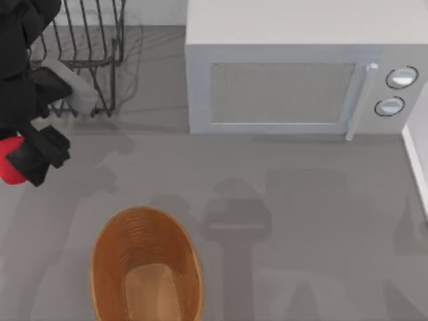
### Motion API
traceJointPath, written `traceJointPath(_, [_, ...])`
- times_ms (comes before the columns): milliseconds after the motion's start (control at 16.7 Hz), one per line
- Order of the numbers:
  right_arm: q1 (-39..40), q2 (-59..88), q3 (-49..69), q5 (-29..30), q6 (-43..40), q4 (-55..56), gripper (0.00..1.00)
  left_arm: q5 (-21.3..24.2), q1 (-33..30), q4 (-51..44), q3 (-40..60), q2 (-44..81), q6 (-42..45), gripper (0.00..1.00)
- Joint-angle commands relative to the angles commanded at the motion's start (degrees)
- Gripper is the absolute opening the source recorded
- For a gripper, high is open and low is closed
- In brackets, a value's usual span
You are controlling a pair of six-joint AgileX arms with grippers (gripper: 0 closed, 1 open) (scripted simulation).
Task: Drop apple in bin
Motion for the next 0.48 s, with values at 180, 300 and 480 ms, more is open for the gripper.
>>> traceJointPath(180, [0.0, 0.0, 0.0, 0.0, 0.0, 0.0, 1.0, -2.71, -10.23, -5.77, 3.75, 4.39, 17.3, 0.0])
traceJointPath(300, [0.0, 0.0, 0.0, 0.0, 0.0, 0.0, 1.0, -4.59, -17.52, -9.72, 6.13, 7.27, 29.98, 0.0])
traceJointPath(480, [0.0, 0.0, 0.0, 0.0, 0.0, 0.0, 1.0, -7.38, -28.39, -15.34, 9.54, 11.25, 48.42, 0.0])
